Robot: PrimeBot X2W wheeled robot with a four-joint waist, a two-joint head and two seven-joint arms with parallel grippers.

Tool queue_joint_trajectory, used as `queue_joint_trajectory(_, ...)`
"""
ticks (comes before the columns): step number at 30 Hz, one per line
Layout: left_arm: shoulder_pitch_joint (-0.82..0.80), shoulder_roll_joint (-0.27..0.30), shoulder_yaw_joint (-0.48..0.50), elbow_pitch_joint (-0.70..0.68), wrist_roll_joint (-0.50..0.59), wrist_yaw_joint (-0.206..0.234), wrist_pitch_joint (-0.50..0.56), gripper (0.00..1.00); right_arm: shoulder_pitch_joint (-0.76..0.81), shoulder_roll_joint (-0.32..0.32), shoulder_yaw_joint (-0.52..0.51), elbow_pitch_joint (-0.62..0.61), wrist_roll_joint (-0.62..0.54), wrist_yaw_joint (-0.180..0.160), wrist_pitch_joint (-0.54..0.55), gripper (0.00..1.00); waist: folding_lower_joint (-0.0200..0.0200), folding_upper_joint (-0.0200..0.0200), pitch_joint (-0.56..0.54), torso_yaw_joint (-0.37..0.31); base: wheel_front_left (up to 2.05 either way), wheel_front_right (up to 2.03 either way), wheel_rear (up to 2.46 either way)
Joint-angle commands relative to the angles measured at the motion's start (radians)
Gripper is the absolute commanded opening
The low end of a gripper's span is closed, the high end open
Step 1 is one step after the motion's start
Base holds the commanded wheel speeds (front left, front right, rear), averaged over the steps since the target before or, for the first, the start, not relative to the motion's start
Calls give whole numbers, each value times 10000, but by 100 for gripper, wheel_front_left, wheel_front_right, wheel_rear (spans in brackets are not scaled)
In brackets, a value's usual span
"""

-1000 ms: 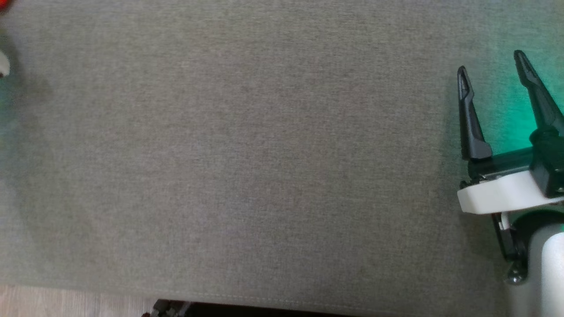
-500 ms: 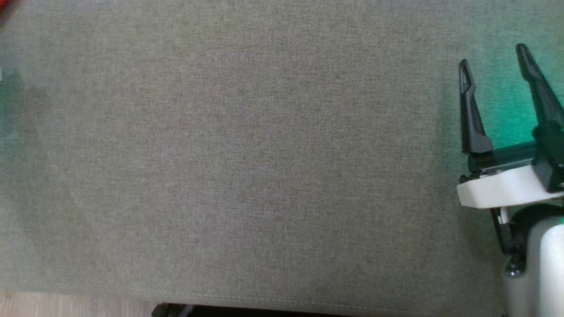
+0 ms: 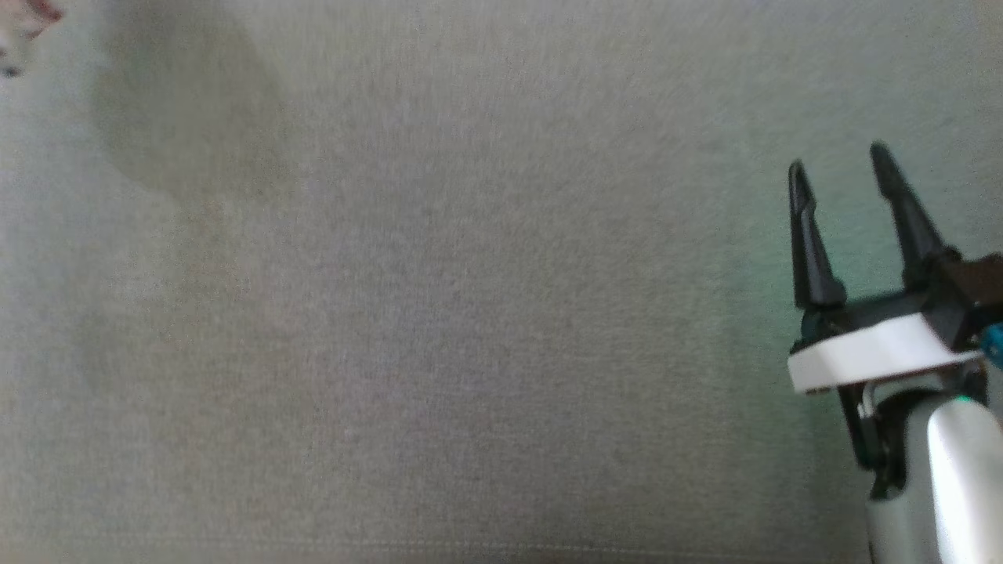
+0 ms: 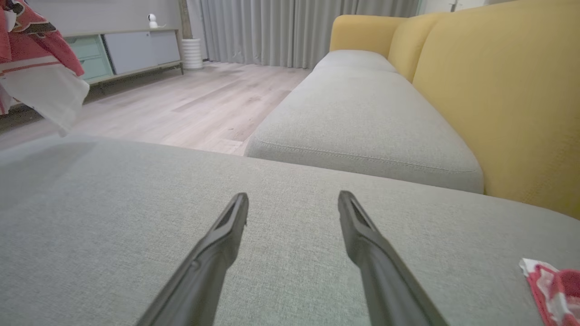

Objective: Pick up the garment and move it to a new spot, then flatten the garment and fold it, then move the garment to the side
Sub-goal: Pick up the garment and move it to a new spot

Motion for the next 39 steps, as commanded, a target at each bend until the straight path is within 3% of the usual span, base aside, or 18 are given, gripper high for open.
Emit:
queue_joint_trajectory(1,-360,381,-114,-903,-181,24,103,0,245,88,166,-70,312,65,-226,100,2,-1,-1366,-451,0,0,0)
queue_joint_trajectory(5,236,149,-1071,-2655,-842,21,422,0,666,89,113,548,810,65,-591,100,2,-1,-2462,-854,0,0,0)
queue_joint_trajectory(9,1068,-452,-1624,-4404,-1921,20,700,0,1186,90,-22,988,1156,65,-838,100,2,-1,-3327,-1253,0,0,0)
queue_joint_trajectory(14,2436,-1359,-2024,-5952,-2890,32,741,0,1770,90,-184,1264,1412,65,-1049,100,2,-1,-3830,-1697,0,0,0)
queue_joint_trajectory(18,3980,-2216,-2248,-6612,-3408,339,111,0,2068,90,-261,1414,1607,65,-1191,100,2,-1,-3820,-2040,0,0,0)
queue_joint_trajectory(23,5516,-3023,-2325,-6063,-4013,543,-679,0,2067,90,-227,1519,1712,65,-1319,100,2,-1,-3516,-2344,0,0,0)
queue_joint_trajectory(33,6456,-3816,-2079,-1973,-4073,537,-2516,0,1596,91,-68,1719,1666,65,-1475,100,2,-1,-2855,-2853,0,0,0)
queue_joint_trajectory(34,6409,-3854,-2068,-1701,-4049,496,-2576,33,1579,91,-86,1738,1650,65,-1476,100,2,-1,-2845,-2837,0,0,0)
queue_joint_trajectory(35,6347,-3898,-2064,-1489,-4015,444,-2636,75,1573,91,-109,1756,1630,65,-1473,100,2,-1,-2850,-2804,0,0,0)
queue_joint_trajectory(36,6296,-3948,-2032,-1314,-4008,395,-2689,100,1575,91,-122,1772,1609,65,-1468,100,2,-1,-2871,-2763,0,0,0)
queue_joint_trajectory(39,6144,-4086,-1986,-970,-3938,261,-2796,100,1613,91,-97,1815,1560,65,-1448,100,2,-1,-3051,-2581,0,0,0)
